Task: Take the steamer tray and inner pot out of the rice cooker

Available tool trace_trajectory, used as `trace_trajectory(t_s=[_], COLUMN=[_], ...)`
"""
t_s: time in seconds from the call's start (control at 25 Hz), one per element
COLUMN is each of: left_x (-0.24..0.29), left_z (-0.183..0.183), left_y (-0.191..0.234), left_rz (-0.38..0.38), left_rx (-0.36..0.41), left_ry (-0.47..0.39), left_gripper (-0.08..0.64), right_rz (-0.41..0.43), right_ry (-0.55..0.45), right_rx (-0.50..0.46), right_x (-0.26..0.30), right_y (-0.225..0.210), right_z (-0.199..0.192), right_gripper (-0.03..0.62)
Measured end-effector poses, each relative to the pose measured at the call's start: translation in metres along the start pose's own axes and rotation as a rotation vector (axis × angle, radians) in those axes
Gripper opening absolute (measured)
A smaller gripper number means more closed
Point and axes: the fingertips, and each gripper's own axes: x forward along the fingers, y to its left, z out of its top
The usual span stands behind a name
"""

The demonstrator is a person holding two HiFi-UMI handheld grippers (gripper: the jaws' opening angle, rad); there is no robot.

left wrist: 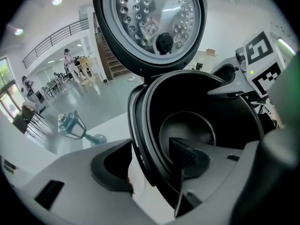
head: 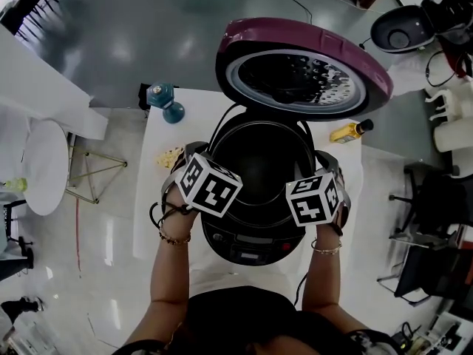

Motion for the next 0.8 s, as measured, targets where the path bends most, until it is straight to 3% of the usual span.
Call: trace_trajectory(t_s=[0.48,0.68,0.8], left_x=[-0.041,-0.065,-0.081], left_z=[0.02,0.024,0.028], left_y=[0.0,-0.005,-0.006], left_rz=[0.054,0.103,0.131], left_rx=[0.031,0.06,0.042], left_ry=[-0.111,-0.161,-0.207], left_gripper=[0.207,0.082,0.055], right_rz=[0.013,-0.027,-0.045], right_ry=[-0.168,-0.256,-0.315], right_rx=[0.081,0.081,0.099], right_x=[-0.04,-0.068,-0.085], right_y=[-0.003,-0.006,-0.008], right_z=[0.021,0.033,0.039], right_gripper=[0.079,0.063,0.054])
